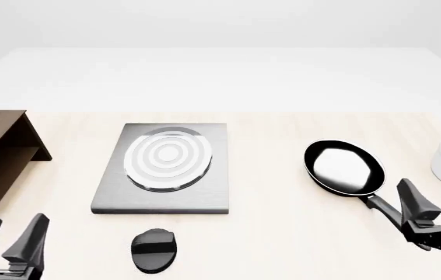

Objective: Turn on the stove and put the frying pan on it.

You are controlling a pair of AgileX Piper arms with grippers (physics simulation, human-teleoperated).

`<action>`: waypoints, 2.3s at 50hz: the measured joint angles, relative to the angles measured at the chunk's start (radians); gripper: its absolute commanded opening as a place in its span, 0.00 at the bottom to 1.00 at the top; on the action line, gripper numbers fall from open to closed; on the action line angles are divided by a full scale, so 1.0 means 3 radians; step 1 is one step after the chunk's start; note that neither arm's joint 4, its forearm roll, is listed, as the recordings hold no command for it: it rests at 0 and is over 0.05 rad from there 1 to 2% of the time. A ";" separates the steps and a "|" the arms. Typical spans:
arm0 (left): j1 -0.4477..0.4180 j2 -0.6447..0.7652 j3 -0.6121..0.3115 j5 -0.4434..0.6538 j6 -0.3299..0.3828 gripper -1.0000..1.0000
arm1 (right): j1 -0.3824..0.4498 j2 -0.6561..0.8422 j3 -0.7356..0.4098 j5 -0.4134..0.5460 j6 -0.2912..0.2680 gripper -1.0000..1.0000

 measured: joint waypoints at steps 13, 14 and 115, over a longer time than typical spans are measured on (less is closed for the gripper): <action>0.0030 -0.0005 0.0006 -0.0017 -0.0067 1.00 | -0.0084 0.0686 -0.0342 0.0147 0.0043 1.00; 0.0031 -0.0005 0.0006 -0.0019 -0.0071 1.00 | -0.0091 0.0729 -0.0368 0.0169 0.0029 1.00; 0.0037 -0.0006 0.0008 0.0031 -0.0139 1.00 | -0.0712 0.2893 -0.0924 0.0174 -0.0889 1.00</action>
